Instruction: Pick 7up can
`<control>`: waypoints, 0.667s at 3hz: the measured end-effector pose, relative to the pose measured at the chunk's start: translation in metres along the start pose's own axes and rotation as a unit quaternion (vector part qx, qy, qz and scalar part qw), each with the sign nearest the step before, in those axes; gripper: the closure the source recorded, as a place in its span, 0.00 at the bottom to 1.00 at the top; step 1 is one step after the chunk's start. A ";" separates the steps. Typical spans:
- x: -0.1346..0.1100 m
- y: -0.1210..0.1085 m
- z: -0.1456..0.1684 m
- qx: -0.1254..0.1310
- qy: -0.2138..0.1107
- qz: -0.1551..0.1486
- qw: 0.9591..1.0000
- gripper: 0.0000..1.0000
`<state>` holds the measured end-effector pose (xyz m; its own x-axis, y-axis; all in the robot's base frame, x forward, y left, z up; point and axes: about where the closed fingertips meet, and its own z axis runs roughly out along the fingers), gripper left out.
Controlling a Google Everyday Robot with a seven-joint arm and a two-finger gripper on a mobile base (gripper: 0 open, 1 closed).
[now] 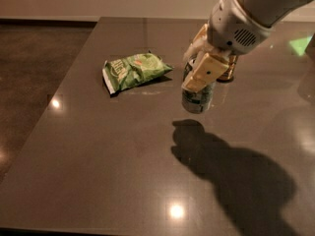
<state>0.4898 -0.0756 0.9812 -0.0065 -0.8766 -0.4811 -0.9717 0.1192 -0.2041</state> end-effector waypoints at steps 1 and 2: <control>-0.020 0.011 -0.018 -0.011 -0.010 -0.022 1.000 1.00; -0.040 0.028 -0.027 -0.035 -0.033 -0.044 0.998 1.00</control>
Offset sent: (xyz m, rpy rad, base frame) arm -0.0556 0.0401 0.0498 0.0830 0.0495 0.2084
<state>0.4564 -0.0497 1.0181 0.0934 -0.8495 -0.5193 -0.9819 0.0077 -0.1893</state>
